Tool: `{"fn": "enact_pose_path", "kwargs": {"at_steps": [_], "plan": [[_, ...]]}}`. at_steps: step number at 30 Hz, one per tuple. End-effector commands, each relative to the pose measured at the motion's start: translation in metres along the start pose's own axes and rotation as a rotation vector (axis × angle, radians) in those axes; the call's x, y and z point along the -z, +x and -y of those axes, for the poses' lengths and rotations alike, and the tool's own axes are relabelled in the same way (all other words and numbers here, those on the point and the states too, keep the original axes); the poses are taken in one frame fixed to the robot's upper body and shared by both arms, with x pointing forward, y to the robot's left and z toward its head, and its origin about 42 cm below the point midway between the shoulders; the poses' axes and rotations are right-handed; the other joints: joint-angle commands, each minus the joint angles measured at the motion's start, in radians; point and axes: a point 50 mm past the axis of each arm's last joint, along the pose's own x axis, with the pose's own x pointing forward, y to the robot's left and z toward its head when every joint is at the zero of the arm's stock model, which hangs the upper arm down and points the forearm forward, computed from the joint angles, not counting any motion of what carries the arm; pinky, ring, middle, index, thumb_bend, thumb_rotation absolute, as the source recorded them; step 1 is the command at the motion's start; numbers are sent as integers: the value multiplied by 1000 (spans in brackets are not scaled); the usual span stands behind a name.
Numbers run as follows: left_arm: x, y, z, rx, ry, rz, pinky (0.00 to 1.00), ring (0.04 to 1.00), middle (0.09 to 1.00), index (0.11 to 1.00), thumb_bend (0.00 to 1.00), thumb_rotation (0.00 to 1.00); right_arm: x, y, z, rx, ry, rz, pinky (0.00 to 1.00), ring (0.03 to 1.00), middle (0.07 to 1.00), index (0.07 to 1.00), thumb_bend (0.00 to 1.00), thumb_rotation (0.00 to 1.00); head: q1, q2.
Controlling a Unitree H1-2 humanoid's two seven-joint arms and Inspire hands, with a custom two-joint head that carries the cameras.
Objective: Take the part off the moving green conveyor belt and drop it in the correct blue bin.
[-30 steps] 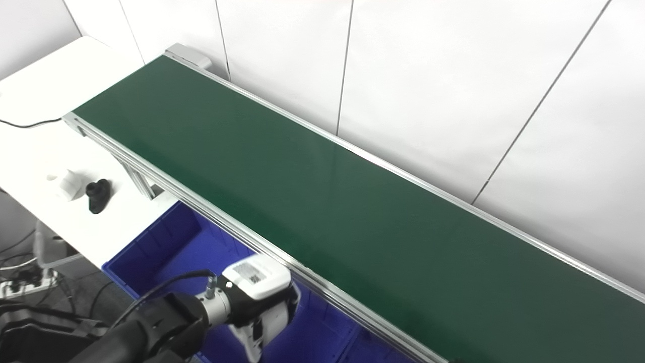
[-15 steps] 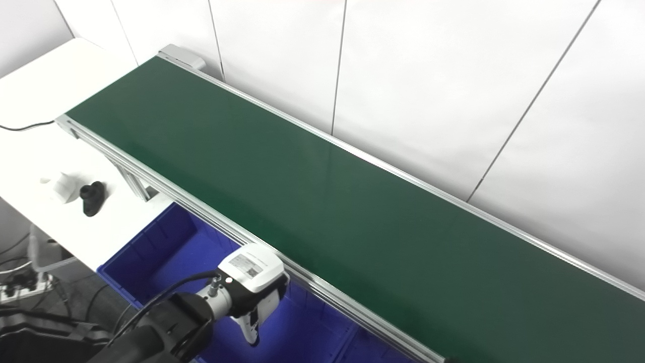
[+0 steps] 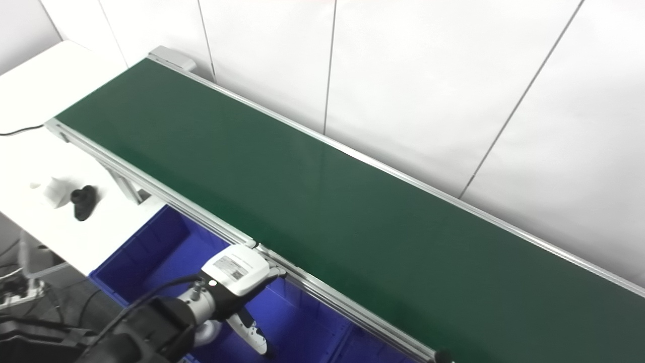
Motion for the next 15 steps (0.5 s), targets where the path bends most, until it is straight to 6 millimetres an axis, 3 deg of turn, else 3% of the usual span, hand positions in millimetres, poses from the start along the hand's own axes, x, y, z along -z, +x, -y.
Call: {"fn": "enact_pose_path", "kwargs": {"at_steps": [1, 2, 3, 4, 5, 6, 7, 8, 11, 14, 15], "plan": [[-3, -16, -15, -80, -156, 60, 1000, 949, 948, 925, 1000, 701, -7, 0, -11, 7, 8, 41, 1000, 1000, 1000, 1000, 706, 1000, -75, 20], [-5, -23, -19, -112, -254, 106, 1000, 932, 922, 905, 990, 680, -6, 0, -13, 12, 3, 42, 1000, 998, 1000, 1000, 712, 1000, -75, 20], [-5, -29, -24, -141, -345, 151, 1000, 906, 889, 882, 959, 653, -6, 0, -17, 15, -3, 42, 1000, 991, 1000, 1000, 713, 1000, -156, 38], [-6, -35, -28, -165, -442, 196, 1000, 898, 879, 878, 946, 648, -6, 0, -19, 17, -10, 42, 1000, 988, 1000, 1000, 713, 1000, -156, 38], [-8, -43, -34, -203, -619, 263, 1000, 881, 860, 869, 921, 640, -7, 1, -23, 14, -13, 42, 1000, 982, 1000, 1000, 712, 1000, -255, 57], [-9, -49, -38, -226, -736, 309, 838, 826, 822, 840, 877, 600, -7, 2, -26, 12, -14, 42, 982, 965, 999, 1000, 712, 1000, -255, 57], [-10, -54, -42, -254, -884, 370, 752, 798, 803, 825, 854, 579, -8, 3, -31, 12, -10, 41, 972, 956, 998, 1000, 713, 1000, -359, 70], [-10, -58, -44, -274, -986, 413, 716, 772, 780, 798, 794, 547, -8, 5, -36, 13, -6, 39, 945, 940, 988, 1000, 734, 992, -403, 75], [-7, -64, -48, -287, -1145, 485, 698, 738, 743, 767, 736, 552, -8, 10, -50, 25, 1, 25, 912, 917, 969, 1000, 791, 951, -533, 83], [-7, -64, -44, -295, -1290, 549, 773, 778, 770, 794, 676, 584, -9, 18, -65, 29, 14, 23, 893, 905, 960, 1000, 788, 902, -652, 87], [-8, -62, -40, -305, -1307, 548, 799, 801, 797, 817, 672, 609, -9, 20, -69, 30, 18, 23, 887, 903, 961, 1000, 774, 893, -652, 87]]}}
